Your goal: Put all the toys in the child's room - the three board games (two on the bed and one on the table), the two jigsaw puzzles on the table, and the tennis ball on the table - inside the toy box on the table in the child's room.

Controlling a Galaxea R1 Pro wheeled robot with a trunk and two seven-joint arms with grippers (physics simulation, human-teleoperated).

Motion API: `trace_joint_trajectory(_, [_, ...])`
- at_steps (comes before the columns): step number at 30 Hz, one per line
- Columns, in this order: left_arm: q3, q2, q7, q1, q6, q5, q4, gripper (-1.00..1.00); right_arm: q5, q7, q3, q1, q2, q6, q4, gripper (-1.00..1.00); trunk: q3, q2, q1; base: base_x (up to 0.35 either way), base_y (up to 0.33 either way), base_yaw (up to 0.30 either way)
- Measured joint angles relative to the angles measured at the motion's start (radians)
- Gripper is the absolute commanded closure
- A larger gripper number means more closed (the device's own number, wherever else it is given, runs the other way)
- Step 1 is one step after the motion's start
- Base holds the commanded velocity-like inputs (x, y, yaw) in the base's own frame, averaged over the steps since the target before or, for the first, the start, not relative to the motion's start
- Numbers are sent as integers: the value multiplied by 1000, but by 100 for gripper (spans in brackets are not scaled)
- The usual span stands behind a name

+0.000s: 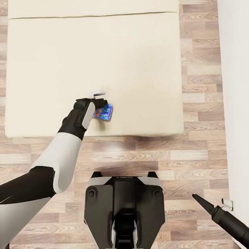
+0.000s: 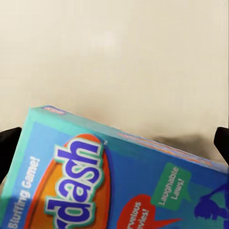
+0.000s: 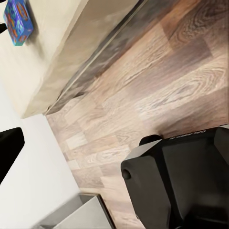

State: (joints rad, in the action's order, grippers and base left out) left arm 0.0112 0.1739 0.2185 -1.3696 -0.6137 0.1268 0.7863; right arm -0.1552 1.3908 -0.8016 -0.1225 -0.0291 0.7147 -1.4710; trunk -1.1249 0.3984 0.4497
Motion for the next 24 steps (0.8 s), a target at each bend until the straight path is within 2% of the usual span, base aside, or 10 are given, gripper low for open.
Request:
trace_joint_trajectory(15, [0, 0, 0, 0, -1, -1, 1, -100, 0, 2, 0, 0, 0, 0, 0, -100, 0, 0, 0, -193, -8, 0])
trace_joint_trajectory(24, [0, 0, 0, 0, 0, 0, 0, -100, 0, 2, 0, 0, 0, 0, 0, -100, 0, 0, 0, -129, -14, 0])
